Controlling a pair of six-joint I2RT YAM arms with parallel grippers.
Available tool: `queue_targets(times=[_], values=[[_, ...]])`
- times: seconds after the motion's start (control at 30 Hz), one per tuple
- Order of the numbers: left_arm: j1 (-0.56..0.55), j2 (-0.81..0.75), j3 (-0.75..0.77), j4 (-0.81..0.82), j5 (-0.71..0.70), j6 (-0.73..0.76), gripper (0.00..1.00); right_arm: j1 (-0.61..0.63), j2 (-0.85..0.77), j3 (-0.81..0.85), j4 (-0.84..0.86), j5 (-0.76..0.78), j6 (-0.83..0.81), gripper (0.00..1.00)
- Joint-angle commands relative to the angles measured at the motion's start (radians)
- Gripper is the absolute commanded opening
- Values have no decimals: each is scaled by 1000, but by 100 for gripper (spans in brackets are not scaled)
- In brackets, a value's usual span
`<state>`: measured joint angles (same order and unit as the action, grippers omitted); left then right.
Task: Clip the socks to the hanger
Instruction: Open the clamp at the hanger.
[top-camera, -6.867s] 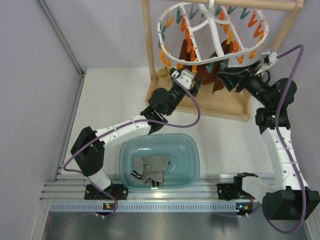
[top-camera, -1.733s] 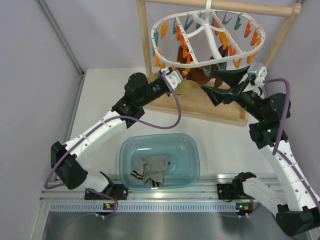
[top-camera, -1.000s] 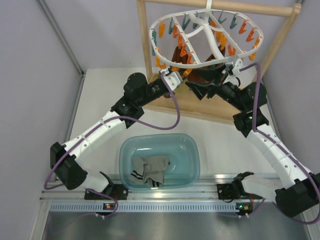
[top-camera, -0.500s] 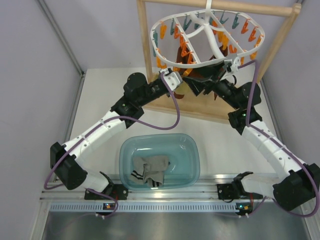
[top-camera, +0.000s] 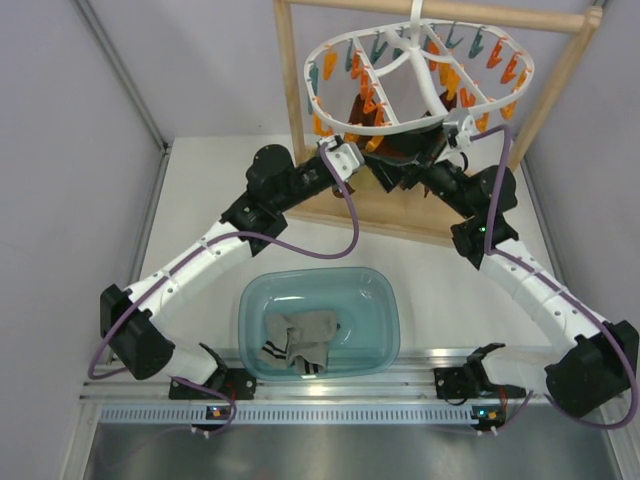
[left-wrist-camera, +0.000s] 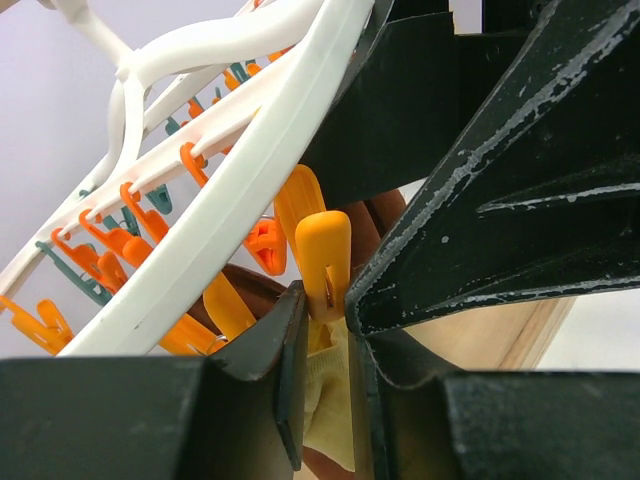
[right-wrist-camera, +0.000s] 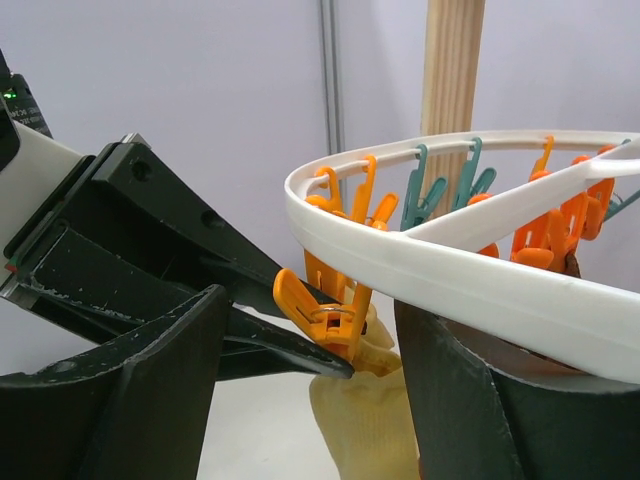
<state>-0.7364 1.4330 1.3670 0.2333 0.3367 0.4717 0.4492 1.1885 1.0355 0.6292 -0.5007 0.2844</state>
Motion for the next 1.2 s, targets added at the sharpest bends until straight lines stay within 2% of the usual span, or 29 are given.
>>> queue_targets(times=[0.0, 0.33, 0.47, 0.5, 0.53, 0.7, 0.73, 0.8, 0.87, 0.9, 1.0, 1.1, 1.17], values=[[-11, -26, 4, 11, 84, -1, 0, 23, 22, 31, 116, -2, -56, 67], [-9, -34, -14, 6, 85, 8, 0, 29, 48, 52, 148, -1, -62, 62], [-9, -34, -16, 3, 90, 7, 0, 34, 42, 58, 150, 10, -62, 54], [-9, -36, -19, 3, 91, 5, 0, 32, 39, 61, 150, 10, -63, 51], [-9, -37, -17, 1, 91, 4, 0, 32, 39, 63, 145, 10, -62, 41], [-9, -34, -22, -2, 90, -5, 0, 34, 28, 64, 138, 10, -53, 17], [-9, -36, -22, -3, 85, -7, 0, 34, 28, 64, 135, 7, -44, 8], [-9, -36, -20, -9, 85, -15, 0, 34, 26, 66, 126, 5, -36, 1], [-9, -43, -20, -25, 84, -28, 8, 36, 25, 69, 116, 10, -22, 0], [-11, -46, -16, -35, 84, -33, 21, 34, 25, 72, 109, 14, -19, 0], [-9, -78, -14, -93, 88, -61, 39, 36, 28, 81, 86, 31, 2, 0], [-8, -143, -26, -173, 94, -103, 48, 37, 25, 90, 60, 60, 27, 0], [-8, -184, -35, -225, 97, -168, 50, 36, 25, 95, 44, 71, 32, 0]])
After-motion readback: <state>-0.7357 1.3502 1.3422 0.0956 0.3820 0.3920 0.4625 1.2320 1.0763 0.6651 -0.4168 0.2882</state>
